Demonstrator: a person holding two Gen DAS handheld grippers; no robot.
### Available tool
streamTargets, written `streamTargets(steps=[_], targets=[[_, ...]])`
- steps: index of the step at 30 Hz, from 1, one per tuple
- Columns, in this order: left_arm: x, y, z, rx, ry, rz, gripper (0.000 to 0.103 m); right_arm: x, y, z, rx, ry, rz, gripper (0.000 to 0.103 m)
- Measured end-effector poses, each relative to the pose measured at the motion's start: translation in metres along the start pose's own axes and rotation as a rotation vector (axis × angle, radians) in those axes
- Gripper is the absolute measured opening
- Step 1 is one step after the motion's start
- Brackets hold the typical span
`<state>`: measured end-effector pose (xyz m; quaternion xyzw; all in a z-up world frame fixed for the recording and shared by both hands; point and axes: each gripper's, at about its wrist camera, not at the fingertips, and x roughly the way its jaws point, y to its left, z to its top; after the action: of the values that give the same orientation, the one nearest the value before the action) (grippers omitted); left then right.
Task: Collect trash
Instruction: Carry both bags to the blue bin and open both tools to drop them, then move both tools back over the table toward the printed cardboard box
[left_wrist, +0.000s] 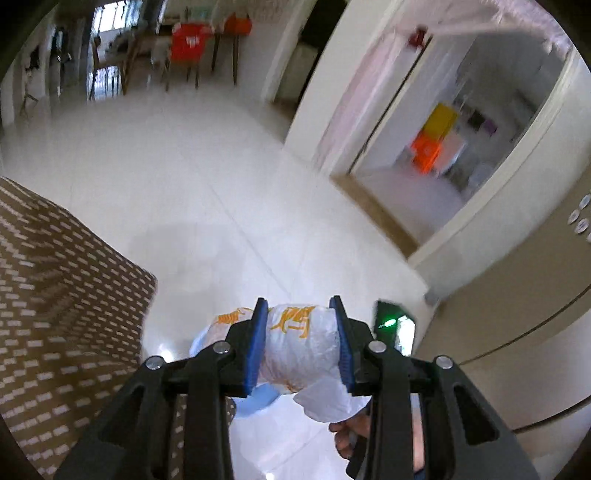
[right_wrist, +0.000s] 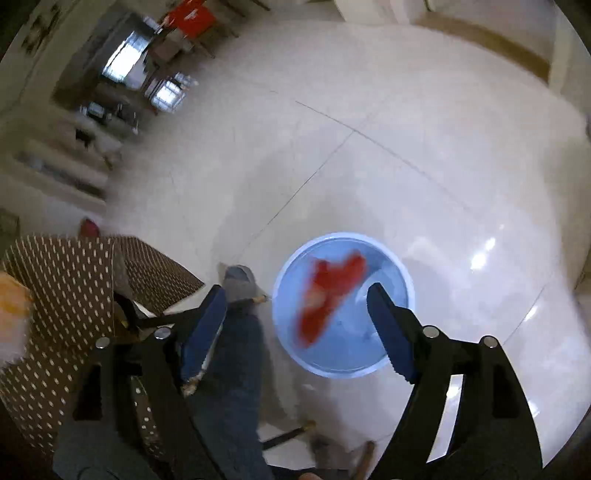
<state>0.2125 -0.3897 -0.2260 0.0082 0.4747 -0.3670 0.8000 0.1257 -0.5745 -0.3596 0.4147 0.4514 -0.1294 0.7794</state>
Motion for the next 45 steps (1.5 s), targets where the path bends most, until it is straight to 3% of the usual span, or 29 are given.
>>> streamTargets(steps=[5, 8, 10, 11, 12, 15, 26, 34, 45], targets=[[0.058, 0.003, -0.002, -0.022, 0.113, 0.022, 0.034, -0.045, -0.007, 0.010, 0.079, -0.113, 0.029, 0.083], [0.082, -0.001, 0.002, -0.005, 0.145, 0.042, 0.041, -0.070, -0.006, 0.015, 0.054, -0.167, 0.038, 0.085], [0.095, 0.000, 0.005, -0.002, 0.161, 0.073, 0.060, -0.082, -0.001, 0.018, 0.042, -0.193, 0.043, 0.087], [0.097, -0.001, 0.005, -0.004, 0.160, 0.095, 0.078, -0.089, 0.004, 0.019, 0.036, -0.206, 0.048, 0.087], [0.097, 0.001, 0.005, -0.014, 0.156, 0.123, 0.087, -0.090, 0.005, 0.022, 0.033, -0.214, 0.048, 0.088], [0.098, 0.007, 0.008, -0.034, 0.163, 0.151, 0.089, -0.099, 0.012, 0.019, 0.025, -0.236, 0.049, 0.092], [0.000, -0.002, -0.002, -0.009, 0.025, 0.136, 0.093, -0.130, 0.033, 0.007, -0.044, -0.289, 0.003, 0.097], [-0.070, -0.014, -0.011, 0.036, -0.098, 0.133, 0.093, -0.178, 0.080, -0.014, -0.135, -0.382, -0.009, 0.097], [-0.176, 0.006, -0.040, 0.057, -0.263, 0.224, 0.094, -0.220, 0.157, -0.050, -0.292, -0.449, 0.017, 0.097]])
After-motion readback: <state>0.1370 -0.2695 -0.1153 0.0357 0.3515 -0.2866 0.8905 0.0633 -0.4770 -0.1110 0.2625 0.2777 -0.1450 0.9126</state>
